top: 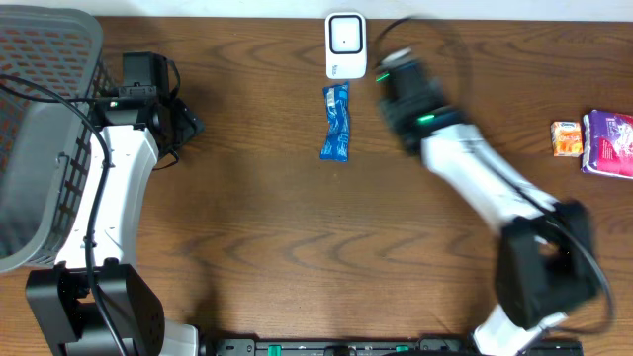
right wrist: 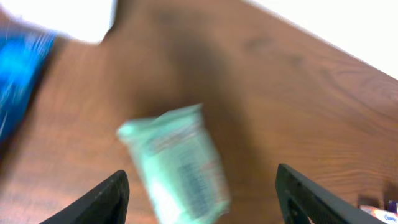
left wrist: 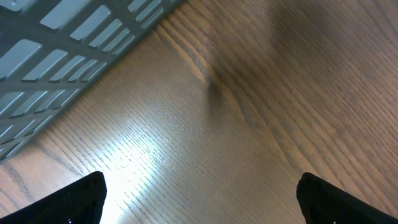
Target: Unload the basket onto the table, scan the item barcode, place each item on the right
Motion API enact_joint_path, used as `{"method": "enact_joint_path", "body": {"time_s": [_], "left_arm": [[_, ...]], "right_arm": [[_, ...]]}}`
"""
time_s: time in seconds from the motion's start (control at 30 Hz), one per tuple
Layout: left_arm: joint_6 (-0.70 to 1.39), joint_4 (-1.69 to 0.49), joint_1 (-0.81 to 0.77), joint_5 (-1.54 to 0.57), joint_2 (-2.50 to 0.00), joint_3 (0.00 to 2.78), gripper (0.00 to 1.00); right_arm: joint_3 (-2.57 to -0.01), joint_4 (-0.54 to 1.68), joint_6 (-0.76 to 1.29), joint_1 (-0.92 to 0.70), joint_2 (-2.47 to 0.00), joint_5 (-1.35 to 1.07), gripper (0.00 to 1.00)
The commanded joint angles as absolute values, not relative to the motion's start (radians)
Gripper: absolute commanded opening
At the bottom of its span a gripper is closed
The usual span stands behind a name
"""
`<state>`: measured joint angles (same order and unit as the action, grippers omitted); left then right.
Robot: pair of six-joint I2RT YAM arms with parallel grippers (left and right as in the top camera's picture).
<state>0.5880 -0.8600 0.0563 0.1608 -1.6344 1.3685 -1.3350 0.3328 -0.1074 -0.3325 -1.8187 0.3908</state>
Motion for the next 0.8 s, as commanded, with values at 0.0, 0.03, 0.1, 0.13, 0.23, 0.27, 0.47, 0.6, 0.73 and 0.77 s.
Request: {"method": "enact_joint_path", "body": {"time_s": [0.0,0.03,0.1,0.13,0.23,0.27,0.47,0.6,0.73,0.77], "left_arm": [[0.600,-0.863,0.059,0.173,-1.638,1.369,0.98],[0.600,-0.863,0.059,0.173,-1.638,1.369,0.98],[0.600,-0.863,0.059,0.173,-1.638,1.369,0.98],[0.600,-0.863,0.059,0.173,-1.638,1.369,0.98],[0.600,-0.863,0.059,0.173,-1.638,1.369,0.98],[0.600,-0.863,0.059,0.173,-1.638,1.369,0.98],[0.600,-0.863,0.059,0.173,-1.638,1.369,0.98],[0.600,-0.863,0.059,0.173,-1.638,1.369,0.98],[0.600,-0.863,0.059,0.173,-1.638,1.369,0.98],[0.600,-0.863,0.059,0.173,-1.638,1.369,0.98]], "right_arm": [[-1.350,0.346,-0.063,-0.202,-1.769,0.120,0.68],[-1.349,0.351,-0.064,-0.166,-1.769,0.040,0.67],[-1.341,0.353,-0.063,-0.101,-1.787,-0.109,0.63],[-1.340,0.358,-0.063,-0.067,-1.805,-0.192,0.59],[-1.340,0.359,-0.050,0.003,-1.872,-0.383,0.55],[-1.340,0.356,-0.043,0.022,-1.903,-0.441,0.55],[-1.340,0.323,-0.022,0.058,-2.067,-0.611,0.51],[-1.340,0.302,-0.007,0.058,-2.143,-0.664,0.51],[-1.340,0.308,0.015,0.057,-2.173,-0.664,0.38],[-1.340,0.311,0.021,0.057,-2.173,-0.664,0.33]]}}
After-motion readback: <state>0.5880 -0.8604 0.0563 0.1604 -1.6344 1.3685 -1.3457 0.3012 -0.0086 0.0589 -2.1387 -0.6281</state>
